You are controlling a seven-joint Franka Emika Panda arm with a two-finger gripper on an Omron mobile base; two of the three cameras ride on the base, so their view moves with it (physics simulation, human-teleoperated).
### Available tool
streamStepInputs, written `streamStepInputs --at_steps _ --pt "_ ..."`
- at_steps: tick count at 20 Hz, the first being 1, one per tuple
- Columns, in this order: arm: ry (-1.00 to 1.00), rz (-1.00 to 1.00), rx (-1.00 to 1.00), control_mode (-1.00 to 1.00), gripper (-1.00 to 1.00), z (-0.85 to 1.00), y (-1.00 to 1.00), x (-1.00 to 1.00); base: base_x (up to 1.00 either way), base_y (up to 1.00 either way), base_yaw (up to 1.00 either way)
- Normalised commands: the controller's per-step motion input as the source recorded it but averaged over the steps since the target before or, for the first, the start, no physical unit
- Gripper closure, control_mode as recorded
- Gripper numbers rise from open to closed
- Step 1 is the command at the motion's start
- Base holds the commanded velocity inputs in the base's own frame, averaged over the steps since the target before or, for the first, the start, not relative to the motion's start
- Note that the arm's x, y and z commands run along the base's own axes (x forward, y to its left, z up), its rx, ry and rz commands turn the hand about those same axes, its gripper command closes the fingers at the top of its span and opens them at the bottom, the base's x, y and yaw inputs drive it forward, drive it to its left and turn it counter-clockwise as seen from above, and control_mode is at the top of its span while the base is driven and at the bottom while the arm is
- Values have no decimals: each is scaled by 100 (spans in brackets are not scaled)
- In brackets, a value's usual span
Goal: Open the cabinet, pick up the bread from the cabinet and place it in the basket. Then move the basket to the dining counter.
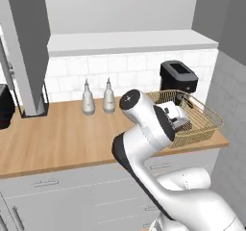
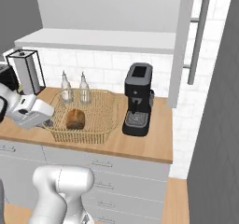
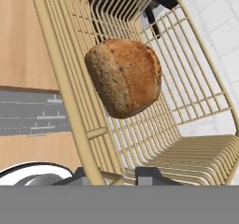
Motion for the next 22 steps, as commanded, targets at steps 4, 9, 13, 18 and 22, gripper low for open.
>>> streamStepInputs --at_steps 4,9,13,18,22 --pt "0 0 0 100 100 0 0 0 -100 58 1" --pt "0 0 0 100 100 0 0 0 -88 41 10" --pt "0 0 0 100 100 0 0 0 -44 64 29" --pt "0 0 0 100 100 0 0 0 -16 77 41" --pt "0 0 0 100 100 0 0 0 -8 64 46"
